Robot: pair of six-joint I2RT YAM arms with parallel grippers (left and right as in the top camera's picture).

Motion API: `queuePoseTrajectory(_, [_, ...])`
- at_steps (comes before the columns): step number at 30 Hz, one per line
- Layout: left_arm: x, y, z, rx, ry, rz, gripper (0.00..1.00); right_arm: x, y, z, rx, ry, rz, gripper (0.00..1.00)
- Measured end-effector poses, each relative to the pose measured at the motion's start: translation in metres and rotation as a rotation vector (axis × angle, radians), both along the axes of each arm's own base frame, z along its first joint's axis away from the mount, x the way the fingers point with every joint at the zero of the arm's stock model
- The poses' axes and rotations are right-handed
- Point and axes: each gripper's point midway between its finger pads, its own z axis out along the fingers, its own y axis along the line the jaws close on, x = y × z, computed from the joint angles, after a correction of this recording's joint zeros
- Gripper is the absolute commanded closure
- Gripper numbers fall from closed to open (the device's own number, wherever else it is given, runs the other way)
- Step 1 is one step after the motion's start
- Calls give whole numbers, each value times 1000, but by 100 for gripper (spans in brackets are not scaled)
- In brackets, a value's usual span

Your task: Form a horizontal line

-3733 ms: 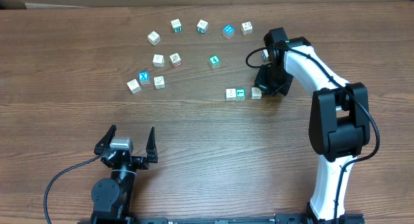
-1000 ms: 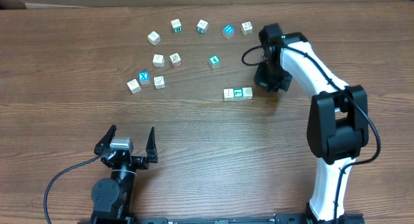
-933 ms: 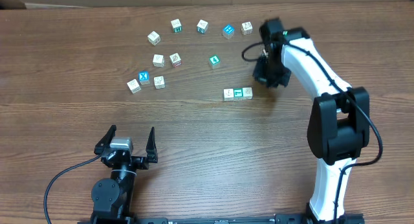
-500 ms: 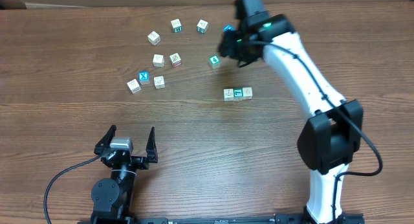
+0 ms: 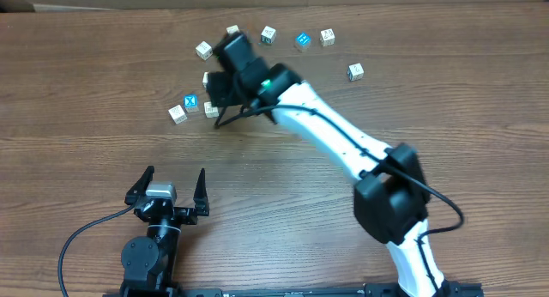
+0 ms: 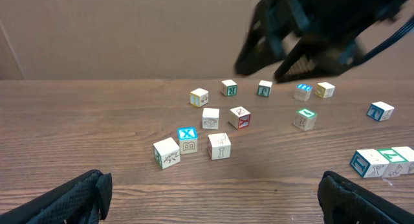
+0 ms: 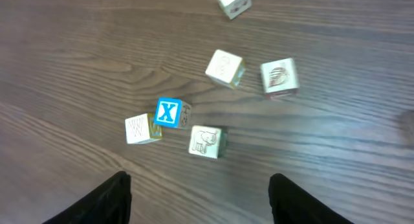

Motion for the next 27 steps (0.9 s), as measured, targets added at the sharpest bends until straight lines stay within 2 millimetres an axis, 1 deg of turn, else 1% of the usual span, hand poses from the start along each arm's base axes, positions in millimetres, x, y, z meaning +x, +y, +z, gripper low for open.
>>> queuePoseTrajectory(2, [0,0,0,0,0,0,1,-1,8,-13,-18,-11,2,32])
queuePoseTrajectory(5, [0,0,0,0,0,0,0,1,13,-27,-37,-15,0,32])
queuePoseTrajectory(10, [0,0,0,0,0,0,1,7,12,-43,-57,-20,-13,32])
queuePoseTrajectory(17, [0,0,0,0,0,0,0,12,17,-61,-58,-23,-15,33])
queuePoseTrajectory(27, [0,0,0,0,0,0,0,17,25,-94,-66,-20,-13,33])
